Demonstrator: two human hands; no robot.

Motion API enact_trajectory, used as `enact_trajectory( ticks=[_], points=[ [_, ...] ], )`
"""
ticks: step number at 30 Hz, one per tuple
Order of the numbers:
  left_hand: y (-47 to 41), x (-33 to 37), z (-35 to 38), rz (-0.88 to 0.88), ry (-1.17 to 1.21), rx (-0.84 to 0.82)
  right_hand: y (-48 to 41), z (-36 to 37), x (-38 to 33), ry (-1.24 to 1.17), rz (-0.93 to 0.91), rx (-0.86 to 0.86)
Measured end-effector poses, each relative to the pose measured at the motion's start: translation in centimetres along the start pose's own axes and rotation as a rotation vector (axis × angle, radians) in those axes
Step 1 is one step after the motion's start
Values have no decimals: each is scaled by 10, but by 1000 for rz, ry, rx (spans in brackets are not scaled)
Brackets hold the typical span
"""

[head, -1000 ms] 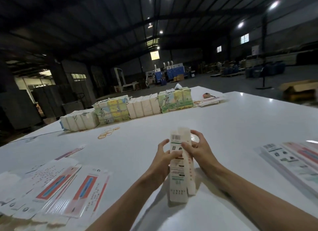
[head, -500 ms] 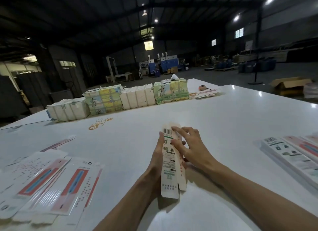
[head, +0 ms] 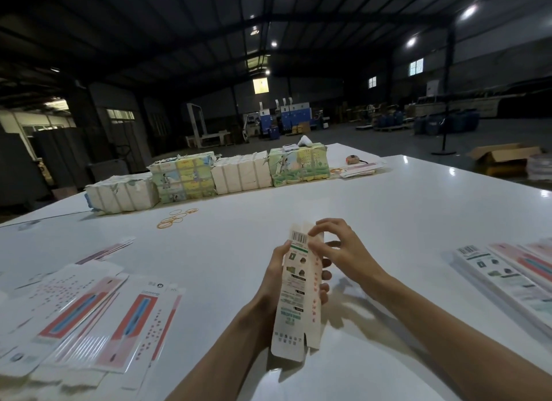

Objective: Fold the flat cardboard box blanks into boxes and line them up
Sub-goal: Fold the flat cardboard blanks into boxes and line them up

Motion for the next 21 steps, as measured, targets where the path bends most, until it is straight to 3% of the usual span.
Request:
enact_trajectory(
  ticks=[5,13,21],
  points=[
    [1,-4,15,-73,-10,-141,-2,-10,0,-128,80,37],
    [2,6,29,-13,-107,-215,-5,-16,-9,-288,89,-38],
    [0,15,16,53,-217,-140,-4,-8,-8,-491,106,-134]
  ],
)
Point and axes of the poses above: each hand's wrist, its own y-axis away from the middle knuckle, its own z-axis out of the palm, x = y × z, the point moved 10 cm from there along -y, towards the middle knuckle
